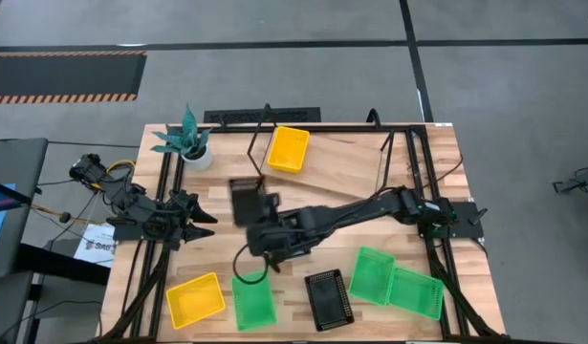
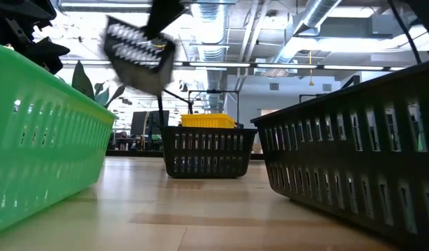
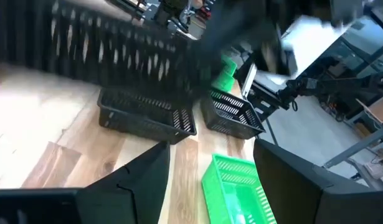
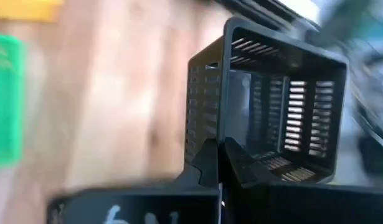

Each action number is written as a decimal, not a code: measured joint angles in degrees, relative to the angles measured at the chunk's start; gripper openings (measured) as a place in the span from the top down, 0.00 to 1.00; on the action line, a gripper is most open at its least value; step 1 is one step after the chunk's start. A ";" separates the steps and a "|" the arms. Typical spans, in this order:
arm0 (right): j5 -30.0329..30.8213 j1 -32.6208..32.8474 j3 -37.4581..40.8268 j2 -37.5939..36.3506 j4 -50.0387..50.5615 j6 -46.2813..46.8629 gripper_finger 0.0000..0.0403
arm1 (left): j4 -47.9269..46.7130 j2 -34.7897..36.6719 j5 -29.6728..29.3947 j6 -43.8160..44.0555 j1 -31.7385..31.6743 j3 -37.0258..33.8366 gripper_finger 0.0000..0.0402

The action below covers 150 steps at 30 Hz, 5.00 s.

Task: Stack baskets on shelf by color
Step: Put the left black bin into the shelf, then stack the top black bin on top of the black bin on the shelf

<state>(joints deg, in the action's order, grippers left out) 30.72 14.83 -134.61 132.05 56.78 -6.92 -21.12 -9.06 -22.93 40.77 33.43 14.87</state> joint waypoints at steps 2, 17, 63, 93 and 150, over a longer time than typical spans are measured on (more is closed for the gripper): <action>5.61 -0.05 0.00 -1.99 5.02 5.67 0.99 | -0.03 0.00 -0.35 -0.04 0.00 0.00 0.45; 14.00 -6.18 6.87 -8.55 33.17 26.53 0.97 | -0.03 0.02 -0.38 -1.33 0.02 0.00 0.45; -2.44 -21.68 58.21 -28.19 -10.94 8.34 0.78 | -0.45 0.00 -1.90 -2.59 0.00 0.00 0.45; -12.49 4.25 43.39 -29.34 -19.41 28.92 0.49 | -0.45 0.00 -1.89 -2.18 0.01 0.00 0.45; -15.63 5.60 43.39 -8.85 -22.86 22.30 0.69 | -0.44 0.04 -8.39 -2.46 0.02 -0.02 0.45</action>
<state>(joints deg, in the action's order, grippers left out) 15.09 20.43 -91.22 123.20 33.92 15.38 -21.56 -9.02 -31.33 38.30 33.45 14.85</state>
